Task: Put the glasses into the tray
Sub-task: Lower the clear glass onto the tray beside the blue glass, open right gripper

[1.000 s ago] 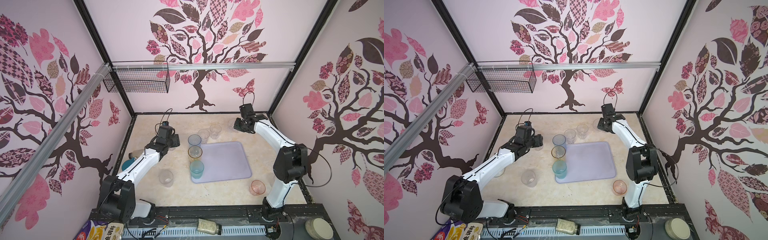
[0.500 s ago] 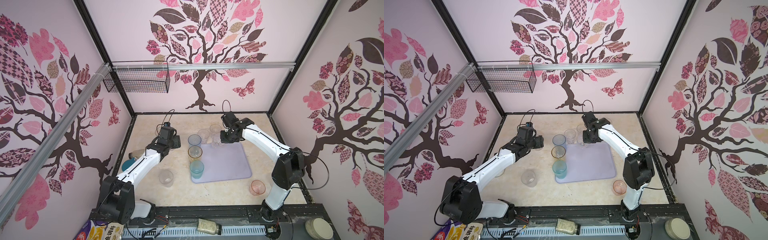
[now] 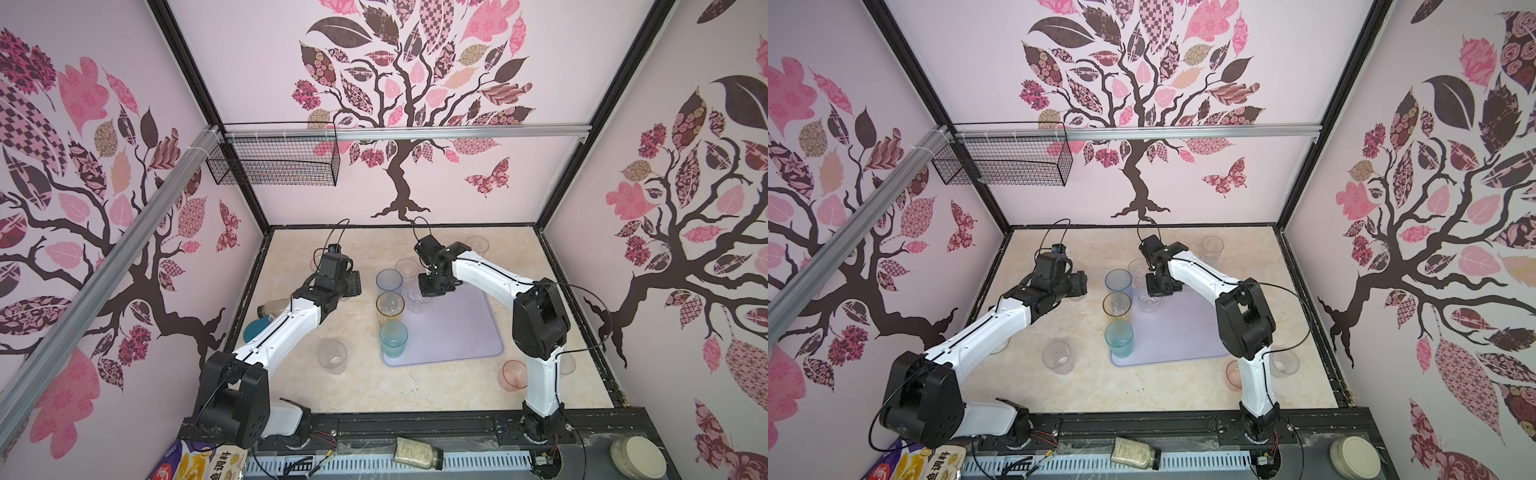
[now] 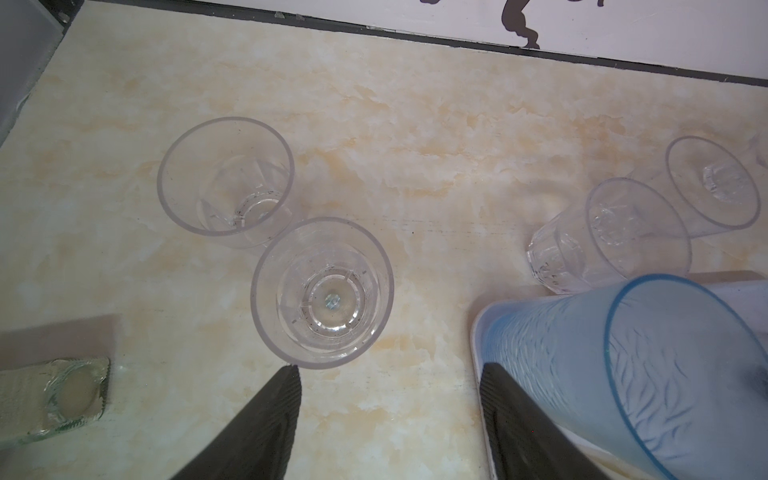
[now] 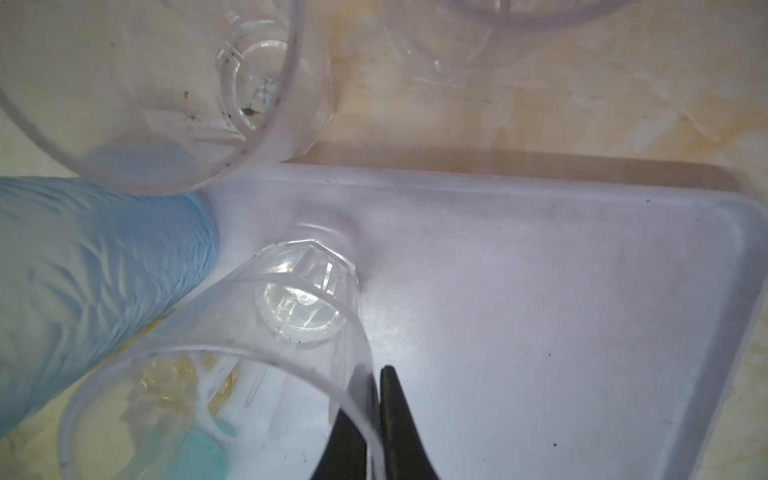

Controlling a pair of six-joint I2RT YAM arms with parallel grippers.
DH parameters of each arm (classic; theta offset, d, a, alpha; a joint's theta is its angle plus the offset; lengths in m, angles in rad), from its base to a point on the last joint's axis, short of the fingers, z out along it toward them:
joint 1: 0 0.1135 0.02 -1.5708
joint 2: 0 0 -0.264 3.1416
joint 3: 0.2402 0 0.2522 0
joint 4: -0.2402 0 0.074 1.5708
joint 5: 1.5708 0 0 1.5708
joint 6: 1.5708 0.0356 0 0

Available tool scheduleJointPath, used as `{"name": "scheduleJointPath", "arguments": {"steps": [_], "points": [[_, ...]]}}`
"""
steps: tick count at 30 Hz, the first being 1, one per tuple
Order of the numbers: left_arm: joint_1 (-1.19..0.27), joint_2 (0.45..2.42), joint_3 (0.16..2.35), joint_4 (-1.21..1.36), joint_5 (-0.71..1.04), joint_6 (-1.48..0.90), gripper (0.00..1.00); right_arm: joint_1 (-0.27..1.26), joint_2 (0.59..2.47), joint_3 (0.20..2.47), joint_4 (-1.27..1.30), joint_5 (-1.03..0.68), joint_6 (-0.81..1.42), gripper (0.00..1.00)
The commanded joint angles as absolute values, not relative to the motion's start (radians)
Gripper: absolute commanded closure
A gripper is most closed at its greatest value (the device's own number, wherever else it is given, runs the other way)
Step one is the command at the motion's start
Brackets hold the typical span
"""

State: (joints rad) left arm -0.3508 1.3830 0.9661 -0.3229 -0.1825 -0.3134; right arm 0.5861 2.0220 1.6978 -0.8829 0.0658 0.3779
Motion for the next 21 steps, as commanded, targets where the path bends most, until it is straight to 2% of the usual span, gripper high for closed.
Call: {"name": "scheduleJointPath", "arguments": {"steps": [1,8,16,21], "points": [[-0.354,1.388,0.938,-0.297,-0.191,-0.302,0.28,0.584,2.061,1.741,-0.885,0.082,0.364,1.00],[-0.354,1.393,0.939,-0.295,-0.192,-0.301,0.28,0.584,2.098,1.781,-0.893,0.069,0.361,0.99],[-0.354,1.385,0.937,-0.295,-0.206,-0.292,0.28,0.578,2.080,1.862,-0.935,0.064,0.356,0.77],[-0.354,1.379,0.934,-0.293,-0.205,-0.292,0.28,0.554,2.042,1.920,-0.961,0.013,0.362,0.68]]}}
